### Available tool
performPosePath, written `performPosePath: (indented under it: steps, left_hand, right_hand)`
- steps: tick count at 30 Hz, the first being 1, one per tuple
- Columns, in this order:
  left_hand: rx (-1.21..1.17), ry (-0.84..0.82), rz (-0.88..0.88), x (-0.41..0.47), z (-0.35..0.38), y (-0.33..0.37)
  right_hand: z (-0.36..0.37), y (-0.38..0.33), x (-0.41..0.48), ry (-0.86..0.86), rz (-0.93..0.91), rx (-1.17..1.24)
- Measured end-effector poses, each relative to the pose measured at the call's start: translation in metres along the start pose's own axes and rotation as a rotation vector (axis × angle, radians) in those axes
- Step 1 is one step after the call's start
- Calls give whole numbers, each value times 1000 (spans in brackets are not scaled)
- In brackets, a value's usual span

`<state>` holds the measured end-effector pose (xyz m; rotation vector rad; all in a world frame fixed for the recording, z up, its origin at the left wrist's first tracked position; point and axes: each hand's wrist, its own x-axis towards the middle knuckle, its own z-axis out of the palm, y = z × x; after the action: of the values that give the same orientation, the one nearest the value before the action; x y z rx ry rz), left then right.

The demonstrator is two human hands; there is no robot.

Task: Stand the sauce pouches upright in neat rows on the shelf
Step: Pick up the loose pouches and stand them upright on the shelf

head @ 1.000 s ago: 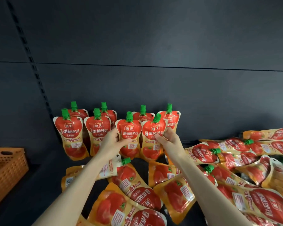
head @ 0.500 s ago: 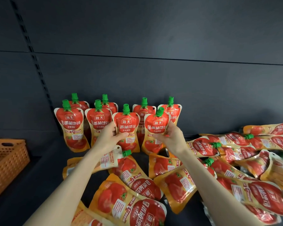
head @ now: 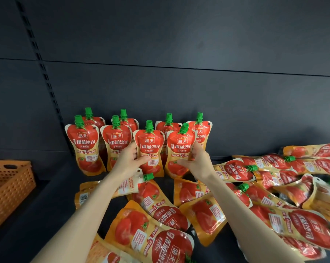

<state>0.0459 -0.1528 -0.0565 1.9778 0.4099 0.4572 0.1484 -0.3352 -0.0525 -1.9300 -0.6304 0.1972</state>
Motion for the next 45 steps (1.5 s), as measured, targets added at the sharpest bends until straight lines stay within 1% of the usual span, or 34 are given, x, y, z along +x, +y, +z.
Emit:
performPosePath:
  steps: [11, 16, 19, 21, 22, 25, 27, 30, 32, 35, 38, 41, 45]
  left_hand:
    - [-11, 70, 21, -6, 5, -2]
    - [26, 197, 55, -21, 8, 0]
    - [67, 249, 76, -37, 7, 1]
    - [114, 234, 72, -49, 1, -2]
    - [140, 229, 59, -56, -3, -4]
    - [185, 215, 22, -76, -18, -11]
    - [293, 164, 9, -87, -29, -16]
    - [462, 47, -7, -95, -49, -28]
    - [502, -22, 1, -94, -61, -37]
    - [464, -55, 58, -93, -73, -45]
    - [374, -65, 128, -91, -79, -51]
    - [270, -81, 202, -92, -83, -56]
    - [149, -88, 274, -95, -92, -58]
  right_hand:
    - [-1, 0, -6, 27, 12, -45]
    - [-8, 3, -23, 95, -20, -90]
    - [-11, 3, -38, 148, -75, -141]
    - [-11, 1, -50, 142, -108, -162]
    - [-9, 0, -56, 113, -125, -158]
    - [4, -6, -72, -22, -170, -139]
    - [17, -12, -79, -97, -184, -165]
    - [38, -24, -84, -173, -165, -273]
    - [50, -29, -85, -214, -124, -406]
    - [64, -34, -86, -241, -24, -565]
    - [74, -38, -82, -225, 85, -641]
    - [78, -44, -81, -197, 157, -576]
    - [77, -51, -84, -161, 157, -370]
